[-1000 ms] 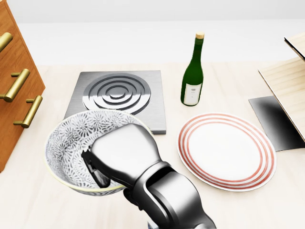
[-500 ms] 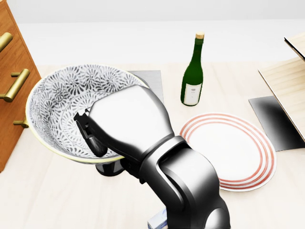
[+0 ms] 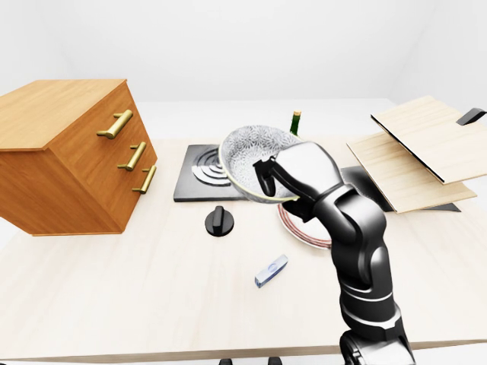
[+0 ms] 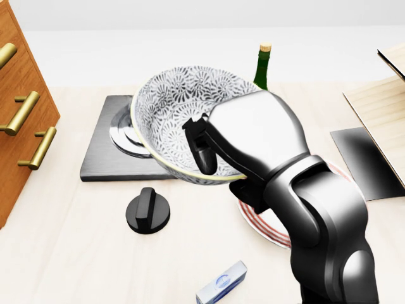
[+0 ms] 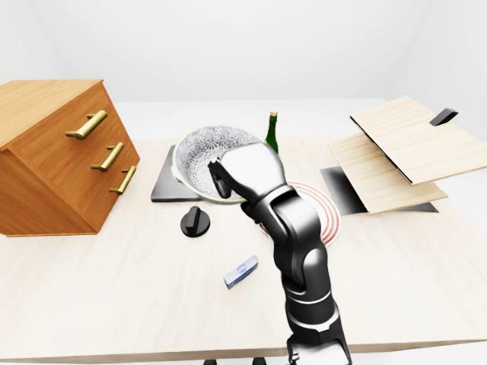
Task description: Pick up the akita bowl and put it on the plate.
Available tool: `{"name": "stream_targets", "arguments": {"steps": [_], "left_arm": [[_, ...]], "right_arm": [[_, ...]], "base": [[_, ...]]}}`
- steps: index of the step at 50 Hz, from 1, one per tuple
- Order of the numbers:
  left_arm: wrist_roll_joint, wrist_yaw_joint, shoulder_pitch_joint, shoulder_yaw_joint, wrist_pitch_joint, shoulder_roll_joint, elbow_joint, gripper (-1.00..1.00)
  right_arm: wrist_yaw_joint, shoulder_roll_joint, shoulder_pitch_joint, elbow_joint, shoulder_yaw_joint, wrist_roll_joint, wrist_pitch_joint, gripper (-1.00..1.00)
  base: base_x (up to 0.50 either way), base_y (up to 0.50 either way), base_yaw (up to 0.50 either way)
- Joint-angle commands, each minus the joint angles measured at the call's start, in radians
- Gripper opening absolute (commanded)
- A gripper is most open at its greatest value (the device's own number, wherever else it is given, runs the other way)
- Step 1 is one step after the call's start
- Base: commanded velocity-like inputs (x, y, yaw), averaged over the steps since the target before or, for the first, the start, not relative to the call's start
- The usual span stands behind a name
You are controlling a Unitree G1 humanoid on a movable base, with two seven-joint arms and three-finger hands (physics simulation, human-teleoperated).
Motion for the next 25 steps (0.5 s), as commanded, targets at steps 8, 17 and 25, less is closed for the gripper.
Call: {"name": "stream_targets", "arguments": {"steps": [8,17,25], "left_arm": [[0.005,0.000,-0.001,-0.003,0.000,-0.002,-0.006,1.00],[0.033,0.000,0.001,-0.007,0.000,-0.013,0.003,1.00],[0.036,0.000,0.007,-0.002,0.000,-0.017,-0.001,1.00]], "right_arm": [[0.000,-0.189,-0.002,-0.046,-0.153,0.139,0.000,-0.95],[0.000,-0.235,-0.044,0.010,-0.188,0.142,0.000,-0.96],[0.000,-0.266,-0.021,0.030,-0.217,0.107,0.000,-0.95]], "base": [[0.00,0.00,0.00],[0.00,0.00,0.00],[0.00,0.00,0.00]]}}
